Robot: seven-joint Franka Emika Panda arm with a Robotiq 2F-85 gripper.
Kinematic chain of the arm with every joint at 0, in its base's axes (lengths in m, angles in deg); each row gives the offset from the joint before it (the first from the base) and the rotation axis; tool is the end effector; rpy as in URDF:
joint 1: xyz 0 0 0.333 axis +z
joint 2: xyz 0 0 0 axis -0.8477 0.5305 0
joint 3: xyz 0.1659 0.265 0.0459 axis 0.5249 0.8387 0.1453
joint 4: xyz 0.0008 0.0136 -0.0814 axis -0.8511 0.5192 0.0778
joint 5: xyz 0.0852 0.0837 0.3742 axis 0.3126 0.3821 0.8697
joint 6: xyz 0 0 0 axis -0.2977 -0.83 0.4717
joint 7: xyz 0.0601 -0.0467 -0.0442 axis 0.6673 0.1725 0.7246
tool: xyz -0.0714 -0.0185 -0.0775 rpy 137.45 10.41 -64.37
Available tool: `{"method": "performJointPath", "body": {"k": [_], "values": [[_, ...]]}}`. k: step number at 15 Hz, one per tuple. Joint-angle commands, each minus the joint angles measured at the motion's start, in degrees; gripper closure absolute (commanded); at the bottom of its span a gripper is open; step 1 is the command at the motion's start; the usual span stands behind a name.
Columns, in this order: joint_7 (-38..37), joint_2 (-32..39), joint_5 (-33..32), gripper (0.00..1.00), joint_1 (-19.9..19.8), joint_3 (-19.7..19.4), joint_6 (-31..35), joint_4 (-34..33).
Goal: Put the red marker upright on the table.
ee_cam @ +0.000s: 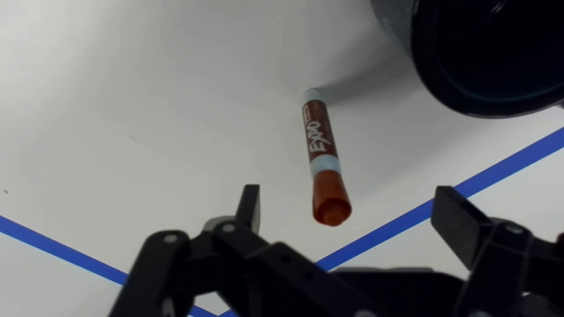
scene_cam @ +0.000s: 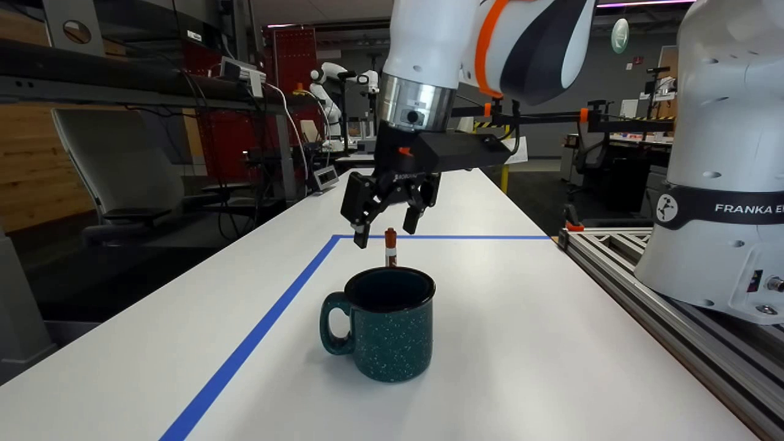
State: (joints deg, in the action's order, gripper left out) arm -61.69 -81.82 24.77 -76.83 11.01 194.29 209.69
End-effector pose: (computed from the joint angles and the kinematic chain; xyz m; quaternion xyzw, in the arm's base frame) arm 0.3895 0.0328 0.2290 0.9226 -0.3482 0.1626 0.0343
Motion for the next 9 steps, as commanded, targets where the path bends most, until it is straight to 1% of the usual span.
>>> {"method": "performJointPath", "body": {"k": [1, 2, 4, 6, 8, 9], "values": [[0.1, -1.6, 3.0, 0.0, 1.3, 1.3, -1.2, -0.1], [1.1, -2.0, 4.7, 0.0, 1.8, 1.9, -2.2, -0.2], [4.9, -5.0, 10.7, 0.0, 2.9, 3.3, -4.4, 1.3], [9.6, -7.1, 17.2, 0.0, 4.7, 4.3, -6.8, 0.7], [15.9, -11.5, 24.4, 0.0, 7.3, 4.6, -10.8, 1.5], [19.3, -13.4, 27.6, 0.0, 13.2, -0.1, -13.9, 1.3]]}}
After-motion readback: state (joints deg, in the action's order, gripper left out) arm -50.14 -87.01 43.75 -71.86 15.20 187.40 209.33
